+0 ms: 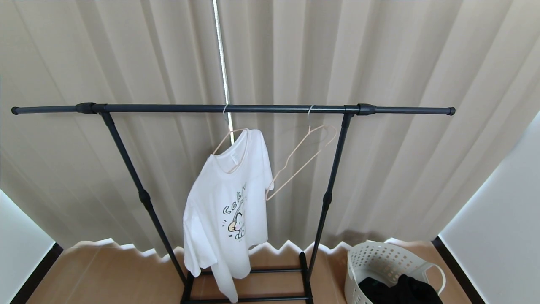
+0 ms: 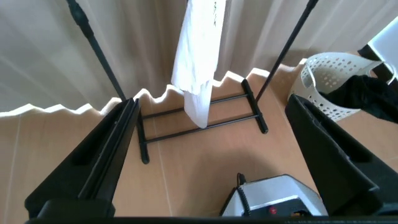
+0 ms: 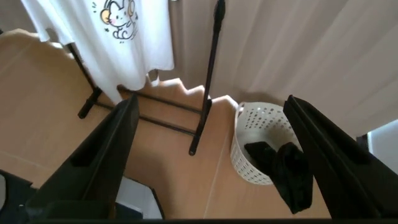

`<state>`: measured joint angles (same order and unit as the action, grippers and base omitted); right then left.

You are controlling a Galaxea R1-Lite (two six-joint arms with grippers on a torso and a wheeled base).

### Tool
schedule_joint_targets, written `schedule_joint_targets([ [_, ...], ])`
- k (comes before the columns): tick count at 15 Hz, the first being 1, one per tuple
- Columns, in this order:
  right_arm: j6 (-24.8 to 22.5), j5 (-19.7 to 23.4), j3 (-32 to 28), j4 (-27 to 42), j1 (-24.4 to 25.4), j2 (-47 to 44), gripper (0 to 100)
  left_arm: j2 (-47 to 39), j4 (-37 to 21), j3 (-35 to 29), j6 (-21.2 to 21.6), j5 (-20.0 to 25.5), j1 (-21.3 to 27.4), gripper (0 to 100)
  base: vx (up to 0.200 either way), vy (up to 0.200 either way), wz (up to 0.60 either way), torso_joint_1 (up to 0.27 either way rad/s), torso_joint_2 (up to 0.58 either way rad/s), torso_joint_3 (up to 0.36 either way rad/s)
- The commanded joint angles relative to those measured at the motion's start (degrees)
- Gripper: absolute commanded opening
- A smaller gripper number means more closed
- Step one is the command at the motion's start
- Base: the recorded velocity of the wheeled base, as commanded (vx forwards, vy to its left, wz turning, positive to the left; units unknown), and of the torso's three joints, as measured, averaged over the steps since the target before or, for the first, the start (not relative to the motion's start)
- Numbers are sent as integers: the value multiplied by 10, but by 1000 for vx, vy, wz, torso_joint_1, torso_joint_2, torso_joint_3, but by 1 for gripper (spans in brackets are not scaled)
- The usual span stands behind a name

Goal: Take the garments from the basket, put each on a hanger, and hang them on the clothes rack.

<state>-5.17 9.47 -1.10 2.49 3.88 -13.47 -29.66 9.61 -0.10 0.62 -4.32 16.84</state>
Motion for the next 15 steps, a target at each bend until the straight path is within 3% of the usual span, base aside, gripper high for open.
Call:
schedule_joint_targets([
  [1, 0, -33, -5, 11, -12, 101, 100, 111, -77, -2, 39, -2, -32, 100, 0, 0, 0, 0, 0, 0],
  [3, -1, -32, -5, 11, -35, 130, 100, 177, -121, -12, 66, 3, -93, 100, 0, 0, 0, 0, 0, 0],
  [6, -2, -31, -5, 10, -37, 135, 100, 236, -121, -12, 72, 8, -157, 100, 0, 0, 0, 0, 0, 0],
  [7, -2, -30, -5, 10, -37, 135, 100, 267, -121, -12, 73, 15, -158, 100, 0, 0, 0, 0, 0, 0],
  [9, -2, -30, -4, 9, -37, 135, 100, 296, -120, -10, 52, 89, -163, 100, 0, 0, 0, 0, 0, 0],
  [10, -1, -30, -4, 9, -37, 135, 100, 296, -120, -10, 42, 92, -163, 100, 0, 0, 0, 0, 0, 0],
  [15, 3, -39, -1, 3, -37, 135, 100, 296, -121, -9, 12, 30, -164, 100, 0, 0, 0, 0, 0, 0],
])
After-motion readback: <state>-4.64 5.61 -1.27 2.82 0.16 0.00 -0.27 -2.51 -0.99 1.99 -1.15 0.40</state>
